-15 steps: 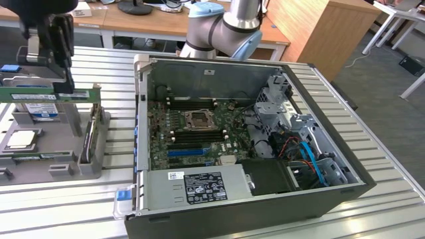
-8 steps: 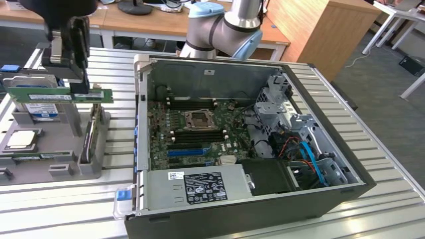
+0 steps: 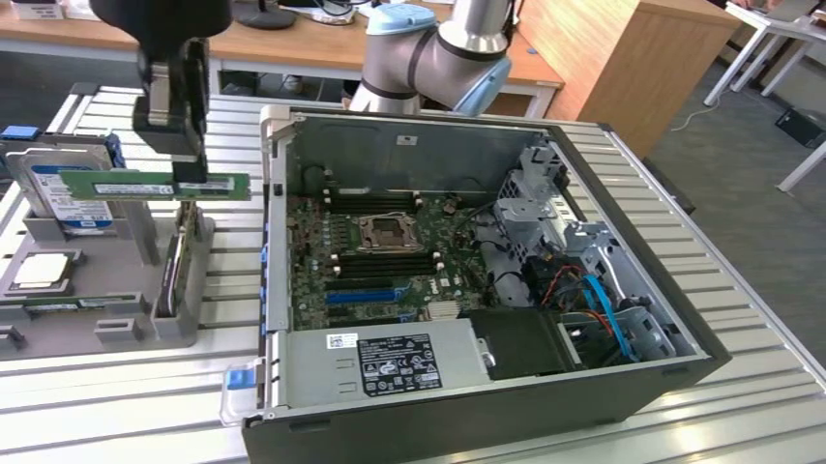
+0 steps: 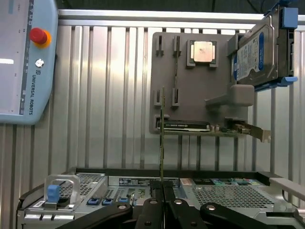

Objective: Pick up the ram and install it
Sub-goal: 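Pick up the ram and move it above insertion slot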

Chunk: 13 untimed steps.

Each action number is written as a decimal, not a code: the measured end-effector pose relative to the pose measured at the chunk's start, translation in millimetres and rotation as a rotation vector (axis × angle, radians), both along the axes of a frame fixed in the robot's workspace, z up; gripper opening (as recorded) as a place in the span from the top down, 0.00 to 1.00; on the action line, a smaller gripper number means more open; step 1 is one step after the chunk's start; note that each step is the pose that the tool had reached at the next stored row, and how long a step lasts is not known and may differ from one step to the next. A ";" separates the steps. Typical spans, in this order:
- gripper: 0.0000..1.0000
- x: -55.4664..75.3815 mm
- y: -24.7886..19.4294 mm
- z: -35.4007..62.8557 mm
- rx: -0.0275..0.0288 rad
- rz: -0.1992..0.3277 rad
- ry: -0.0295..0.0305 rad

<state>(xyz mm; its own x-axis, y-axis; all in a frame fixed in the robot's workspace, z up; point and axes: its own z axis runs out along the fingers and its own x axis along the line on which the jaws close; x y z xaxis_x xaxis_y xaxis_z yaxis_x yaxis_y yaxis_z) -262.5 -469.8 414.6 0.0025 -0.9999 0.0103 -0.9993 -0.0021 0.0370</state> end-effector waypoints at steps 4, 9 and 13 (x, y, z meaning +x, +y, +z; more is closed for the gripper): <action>0.89 12.5 -0.1 0.0 -0.0001 0.000 0.0000; 0.89 27.4 -0.1 0.0 0.0000 0.000 0.0000; 0.89 39.4 -0.1 0.0 0.0000 0.000 0.0000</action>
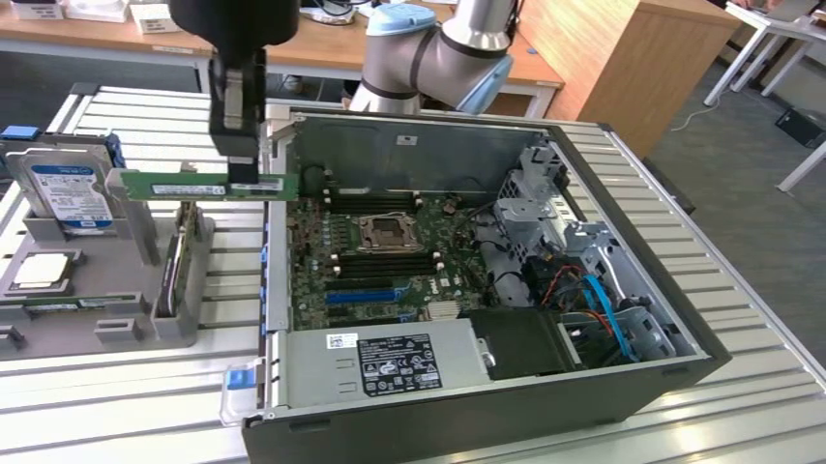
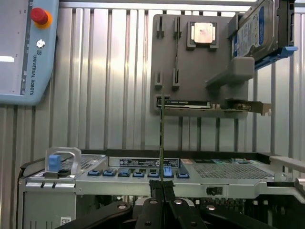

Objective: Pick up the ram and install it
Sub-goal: 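Pick up the ram and move it above insertion slot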

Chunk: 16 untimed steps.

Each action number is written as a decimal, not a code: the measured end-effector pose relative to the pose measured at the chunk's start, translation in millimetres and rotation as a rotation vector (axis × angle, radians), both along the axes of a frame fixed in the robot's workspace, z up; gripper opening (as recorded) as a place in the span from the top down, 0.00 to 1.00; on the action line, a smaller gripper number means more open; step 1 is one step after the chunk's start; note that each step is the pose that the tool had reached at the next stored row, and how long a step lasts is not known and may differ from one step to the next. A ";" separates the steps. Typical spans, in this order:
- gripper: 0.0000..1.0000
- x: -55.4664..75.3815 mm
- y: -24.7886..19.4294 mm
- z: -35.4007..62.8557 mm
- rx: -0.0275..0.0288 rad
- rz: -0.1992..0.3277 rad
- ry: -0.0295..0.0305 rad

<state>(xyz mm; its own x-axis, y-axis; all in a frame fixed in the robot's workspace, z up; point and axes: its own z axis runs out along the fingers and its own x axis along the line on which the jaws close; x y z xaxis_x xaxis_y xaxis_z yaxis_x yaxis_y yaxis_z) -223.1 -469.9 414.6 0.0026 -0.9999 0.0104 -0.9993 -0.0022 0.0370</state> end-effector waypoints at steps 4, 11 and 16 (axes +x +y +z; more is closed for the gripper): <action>0.89 11.1 -0.1 0.0 0.0000 0.000 0.0000; 0.89 30.1 -0.2 0.0 0.0000 0.000 -0.0001; 0.89 45.9 -0.3 0.0 0.0000 0.000 0.0000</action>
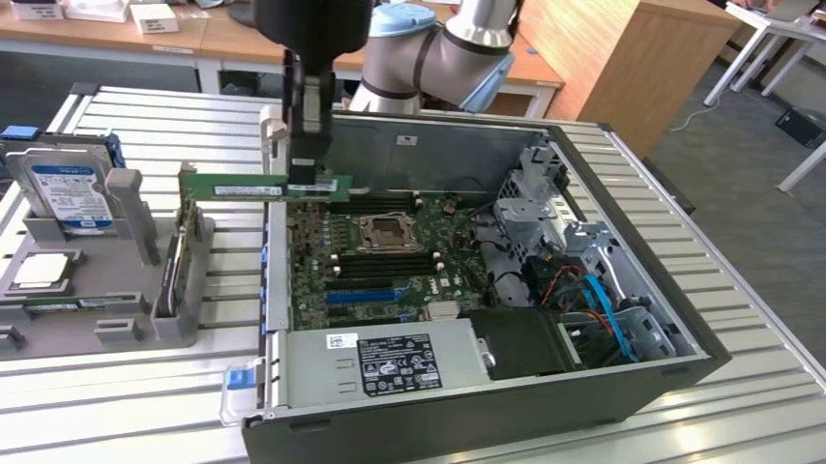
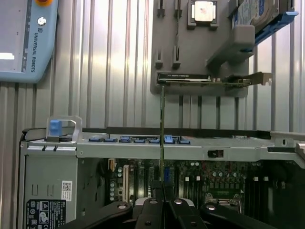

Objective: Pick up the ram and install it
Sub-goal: 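Pick up the ram and move it above insertion slot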

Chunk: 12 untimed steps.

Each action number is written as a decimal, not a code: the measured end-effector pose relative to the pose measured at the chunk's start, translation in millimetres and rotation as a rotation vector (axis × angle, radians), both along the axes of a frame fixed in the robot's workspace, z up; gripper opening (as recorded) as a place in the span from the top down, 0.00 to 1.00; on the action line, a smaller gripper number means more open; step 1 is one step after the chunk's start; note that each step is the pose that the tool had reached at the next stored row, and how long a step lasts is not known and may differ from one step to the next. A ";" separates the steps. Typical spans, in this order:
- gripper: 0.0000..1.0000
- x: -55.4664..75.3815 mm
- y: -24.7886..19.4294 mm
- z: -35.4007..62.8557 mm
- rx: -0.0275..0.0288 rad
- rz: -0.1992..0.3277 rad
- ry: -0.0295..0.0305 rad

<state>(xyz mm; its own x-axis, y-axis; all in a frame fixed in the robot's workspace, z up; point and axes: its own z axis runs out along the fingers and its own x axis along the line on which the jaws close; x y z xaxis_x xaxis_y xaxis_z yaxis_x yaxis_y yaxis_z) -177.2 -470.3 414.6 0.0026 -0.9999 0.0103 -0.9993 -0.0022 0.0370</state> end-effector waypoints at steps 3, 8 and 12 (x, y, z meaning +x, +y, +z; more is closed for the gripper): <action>0.89 9.8 -0.2 0.0 -0.0001 0.000 0.0000; 0.89 25.9 -0.4 0.0 0.0000 0.000 0.0002; 0.89 40.7 -0.7 0.0 0.0000 0.000 0.0005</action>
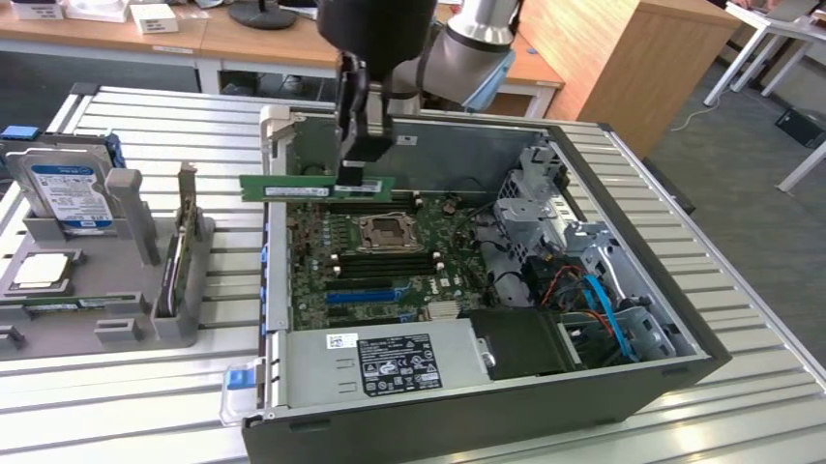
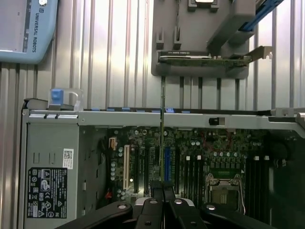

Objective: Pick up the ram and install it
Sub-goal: 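Pick up the ram and move it above insertion slot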

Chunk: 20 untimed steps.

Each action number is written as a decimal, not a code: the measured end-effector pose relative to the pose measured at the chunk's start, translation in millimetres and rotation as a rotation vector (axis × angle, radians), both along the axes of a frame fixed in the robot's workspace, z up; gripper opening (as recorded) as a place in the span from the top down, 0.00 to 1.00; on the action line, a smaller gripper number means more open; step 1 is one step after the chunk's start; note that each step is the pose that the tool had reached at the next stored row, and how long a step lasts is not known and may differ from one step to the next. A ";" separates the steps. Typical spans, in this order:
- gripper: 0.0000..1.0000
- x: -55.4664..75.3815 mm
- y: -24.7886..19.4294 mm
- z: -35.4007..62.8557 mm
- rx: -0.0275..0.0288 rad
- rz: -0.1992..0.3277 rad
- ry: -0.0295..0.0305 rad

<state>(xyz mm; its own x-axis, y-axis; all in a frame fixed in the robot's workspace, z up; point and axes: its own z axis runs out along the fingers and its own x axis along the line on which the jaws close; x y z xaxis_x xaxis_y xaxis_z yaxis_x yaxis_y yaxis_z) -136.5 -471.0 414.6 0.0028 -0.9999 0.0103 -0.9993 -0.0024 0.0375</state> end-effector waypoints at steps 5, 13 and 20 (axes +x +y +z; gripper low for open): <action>0.89 19.4 -0.2 0.0 0.0000 0.000 0.0005; 0.89 52.9 -0.9 0.0 0.0000 0.000 0.0012; 0.89 81.1 -1.5 0.0 0.0000 0.000 0.0019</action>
